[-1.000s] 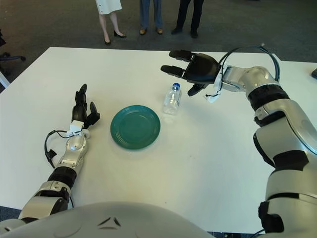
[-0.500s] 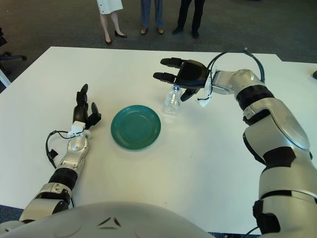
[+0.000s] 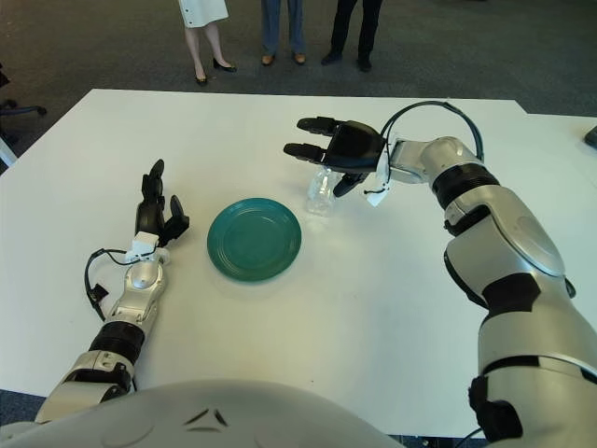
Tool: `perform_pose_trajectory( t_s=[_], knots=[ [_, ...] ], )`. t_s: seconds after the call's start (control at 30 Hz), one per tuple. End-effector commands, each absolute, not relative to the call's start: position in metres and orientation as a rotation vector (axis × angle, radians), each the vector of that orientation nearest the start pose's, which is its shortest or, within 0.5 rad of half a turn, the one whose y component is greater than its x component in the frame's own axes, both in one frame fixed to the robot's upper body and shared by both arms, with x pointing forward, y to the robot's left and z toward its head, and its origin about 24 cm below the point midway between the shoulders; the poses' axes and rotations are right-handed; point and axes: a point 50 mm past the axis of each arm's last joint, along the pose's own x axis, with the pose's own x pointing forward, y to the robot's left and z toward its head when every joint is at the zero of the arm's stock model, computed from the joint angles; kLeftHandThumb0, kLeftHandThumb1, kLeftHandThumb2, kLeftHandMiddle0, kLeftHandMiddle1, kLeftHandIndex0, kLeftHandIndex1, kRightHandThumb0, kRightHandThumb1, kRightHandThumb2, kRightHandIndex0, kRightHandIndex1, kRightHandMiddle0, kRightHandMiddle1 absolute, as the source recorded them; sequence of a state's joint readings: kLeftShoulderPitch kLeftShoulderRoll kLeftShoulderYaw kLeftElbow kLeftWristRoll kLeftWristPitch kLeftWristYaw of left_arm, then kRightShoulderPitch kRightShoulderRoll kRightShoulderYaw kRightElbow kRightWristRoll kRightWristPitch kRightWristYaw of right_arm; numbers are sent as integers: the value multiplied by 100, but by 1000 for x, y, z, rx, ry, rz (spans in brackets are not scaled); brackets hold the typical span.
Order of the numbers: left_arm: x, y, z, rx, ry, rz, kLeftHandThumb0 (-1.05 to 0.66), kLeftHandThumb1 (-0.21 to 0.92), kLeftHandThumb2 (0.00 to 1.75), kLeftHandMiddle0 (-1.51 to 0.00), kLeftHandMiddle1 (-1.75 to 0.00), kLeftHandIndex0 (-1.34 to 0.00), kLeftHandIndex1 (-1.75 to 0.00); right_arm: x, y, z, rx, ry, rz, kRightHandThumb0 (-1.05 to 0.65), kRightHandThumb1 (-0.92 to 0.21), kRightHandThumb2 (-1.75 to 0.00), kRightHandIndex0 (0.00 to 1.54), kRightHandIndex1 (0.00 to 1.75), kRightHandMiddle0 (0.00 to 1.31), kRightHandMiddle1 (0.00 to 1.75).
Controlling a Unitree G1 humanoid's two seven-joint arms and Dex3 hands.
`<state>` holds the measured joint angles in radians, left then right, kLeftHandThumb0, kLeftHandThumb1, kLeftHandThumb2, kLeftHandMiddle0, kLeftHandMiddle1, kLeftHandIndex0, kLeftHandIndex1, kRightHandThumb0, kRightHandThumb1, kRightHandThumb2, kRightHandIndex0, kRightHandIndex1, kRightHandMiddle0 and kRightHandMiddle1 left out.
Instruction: Put the bottle into the plate.
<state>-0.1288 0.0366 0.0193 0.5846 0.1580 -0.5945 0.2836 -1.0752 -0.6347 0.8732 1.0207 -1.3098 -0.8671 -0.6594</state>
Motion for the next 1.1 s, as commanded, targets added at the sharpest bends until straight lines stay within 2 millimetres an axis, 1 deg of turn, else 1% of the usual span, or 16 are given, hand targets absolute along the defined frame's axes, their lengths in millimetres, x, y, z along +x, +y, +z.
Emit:
perform_pose_trajectory(
  t_s=[0.0, 0.13, 0.43, 0.63, 1.03, 1.07],
  knots=[
    [227, 163, -33, 171, -13, 187, -98, 92, 97, -12, 0, 0, -31, 355, -149, 110, -1804, -971, 888, -105, -92, -63, 1, 0, 1, 0],
    [223, 166, -34, 169, -11, 193, -98, 92, 97, -12, 0, 0, -31, 352, -145, 102, -1755, -984, 897, -105, -92, -62, 4, 1, 2, 1],
    [212, 174, -35, 158, -2, 224, -97, 92, 96, -13, 0, 0, -35, 345, -138, 94, -1636, -1013, 918, -105, -92, -56, 10, 3, 5, 4],
    [204, 180, -35, 173, 7, 238, -97, 92, 96, -14, -1, 0, -37, 343, -135, 91, -1605, -1028, 930, -105, -92, -53, 12, 2, 6, 6],
    [187, 194, -32, 198, 34, 268, -101, 92, 97, -14, 0, 0, -36, 340, -133, 90, -1565, -1022, 970, -105, -92, -54, 12, 1, 6, 9],
    [186, 194, -32, 199, 36, 270, -101, 92, 97, -14, 0, 0, -36, 340, -133, 90, -1565, -1020, 973, -105, -92, -54, 12, 1, 5, 11]
  ],
)
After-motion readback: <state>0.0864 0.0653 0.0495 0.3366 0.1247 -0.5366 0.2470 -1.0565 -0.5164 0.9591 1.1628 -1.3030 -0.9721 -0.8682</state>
